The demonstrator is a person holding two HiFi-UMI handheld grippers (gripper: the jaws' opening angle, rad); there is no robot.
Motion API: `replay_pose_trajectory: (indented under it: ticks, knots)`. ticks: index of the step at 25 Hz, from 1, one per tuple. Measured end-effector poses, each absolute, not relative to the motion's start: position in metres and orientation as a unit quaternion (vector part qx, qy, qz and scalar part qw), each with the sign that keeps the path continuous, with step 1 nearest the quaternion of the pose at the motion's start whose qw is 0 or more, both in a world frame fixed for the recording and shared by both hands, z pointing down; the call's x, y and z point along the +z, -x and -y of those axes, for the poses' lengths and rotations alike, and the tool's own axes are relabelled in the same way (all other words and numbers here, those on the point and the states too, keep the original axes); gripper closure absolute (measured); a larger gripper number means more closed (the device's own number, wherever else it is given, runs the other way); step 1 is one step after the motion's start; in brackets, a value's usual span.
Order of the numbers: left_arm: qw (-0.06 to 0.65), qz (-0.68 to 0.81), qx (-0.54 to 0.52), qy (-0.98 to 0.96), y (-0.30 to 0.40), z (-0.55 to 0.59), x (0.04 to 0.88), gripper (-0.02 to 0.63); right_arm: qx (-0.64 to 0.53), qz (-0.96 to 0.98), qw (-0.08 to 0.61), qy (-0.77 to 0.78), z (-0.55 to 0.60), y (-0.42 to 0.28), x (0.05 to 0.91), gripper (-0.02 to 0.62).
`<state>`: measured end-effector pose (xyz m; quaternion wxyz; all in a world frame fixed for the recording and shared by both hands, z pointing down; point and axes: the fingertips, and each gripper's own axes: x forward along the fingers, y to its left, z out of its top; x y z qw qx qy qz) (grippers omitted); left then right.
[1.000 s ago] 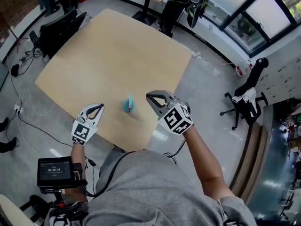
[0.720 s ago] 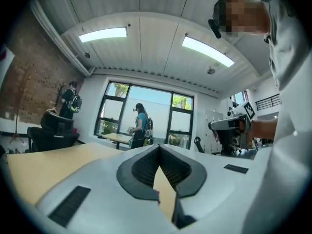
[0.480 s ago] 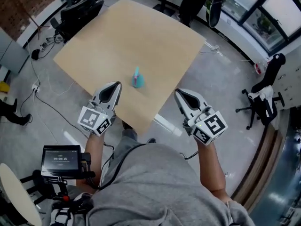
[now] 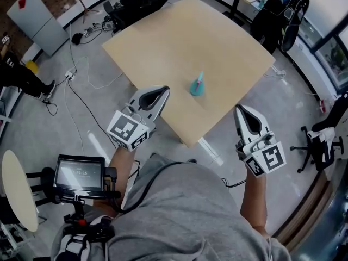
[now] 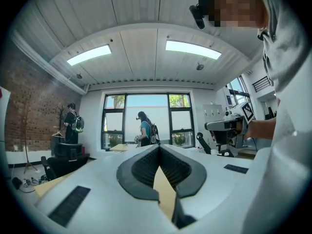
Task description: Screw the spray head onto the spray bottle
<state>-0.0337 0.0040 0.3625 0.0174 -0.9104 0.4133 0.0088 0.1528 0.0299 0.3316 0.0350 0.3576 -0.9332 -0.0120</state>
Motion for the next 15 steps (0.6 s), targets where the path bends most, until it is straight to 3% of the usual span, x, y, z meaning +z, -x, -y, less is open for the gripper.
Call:
replay_pose_trajectory:
  ticks: [15]
  knots:
    - [0.029,-0.368,0.008,0.929,0.121,-0.023,0.352,0.603,-0.02,0.914,0.024,-0.405,-0.061,-0.065,0.317,0.591]
